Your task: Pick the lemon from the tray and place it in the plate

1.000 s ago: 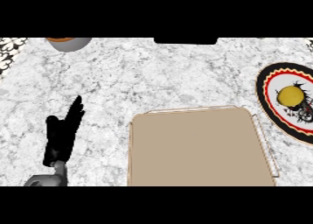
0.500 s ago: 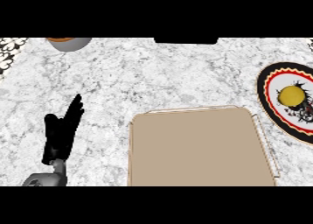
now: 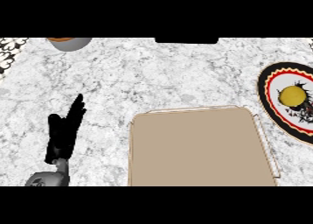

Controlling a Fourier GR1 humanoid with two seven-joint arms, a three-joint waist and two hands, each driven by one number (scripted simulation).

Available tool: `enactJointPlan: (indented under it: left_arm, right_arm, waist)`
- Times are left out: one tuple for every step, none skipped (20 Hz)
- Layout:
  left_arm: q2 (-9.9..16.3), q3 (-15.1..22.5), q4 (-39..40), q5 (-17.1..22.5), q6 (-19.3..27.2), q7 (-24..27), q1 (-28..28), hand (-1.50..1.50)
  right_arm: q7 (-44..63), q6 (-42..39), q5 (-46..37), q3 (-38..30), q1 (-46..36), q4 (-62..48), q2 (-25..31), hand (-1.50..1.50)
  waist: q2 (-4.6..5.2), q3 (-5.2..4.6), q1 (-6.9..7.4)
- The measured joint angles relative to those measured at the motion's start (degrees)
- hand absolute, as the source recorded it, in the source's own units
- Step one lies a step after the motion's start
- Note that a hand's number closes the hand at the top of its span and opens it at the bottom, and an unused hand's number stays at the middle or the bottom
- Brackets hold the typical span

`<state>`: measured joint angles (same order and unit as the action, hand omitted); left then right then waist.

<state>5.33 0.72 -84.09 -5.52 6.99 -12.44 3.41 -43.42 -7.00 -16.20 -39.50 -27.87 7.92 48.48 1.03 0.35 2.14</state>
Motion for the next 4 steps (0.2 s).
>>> enactJointPlan:
  left_arm:
    - [0.2,-0.3,-0.1,0.3,-0.2,-0.6,0.5,0.00]
    - [0.4,-0.6,0.0,0.6,-0.5,-0.6,0.5,0.00]
    - [0.5,-0.7,0.4,0.7,-0.7,-0.1,0.3,0.00]
    - [0.4,-0.7,0.6,0.6,-0.7,0.4,0.3,0.00]
  right_arm:
    - [0.2,0.1,0.1,-0.1,0.0,0.1,0.2,-1.50]
    - [0.0,0.0,0.2,-0.2,0.5,0.0,0.5,-1.50]
    - [0.5,0.1,0.2,-0.1,0.3,0.0,0.7,-1.50]
    - [0.5,0.1,0.1,-0.1,0.6,0.0,1.1,-1.50]
  waist:
    - [-0.02,0.01,-0.03]
    - [-0.01,0.03,0.01]
    - [0.00,0.04,0.04]
    - [0.03,0.07,0.07]
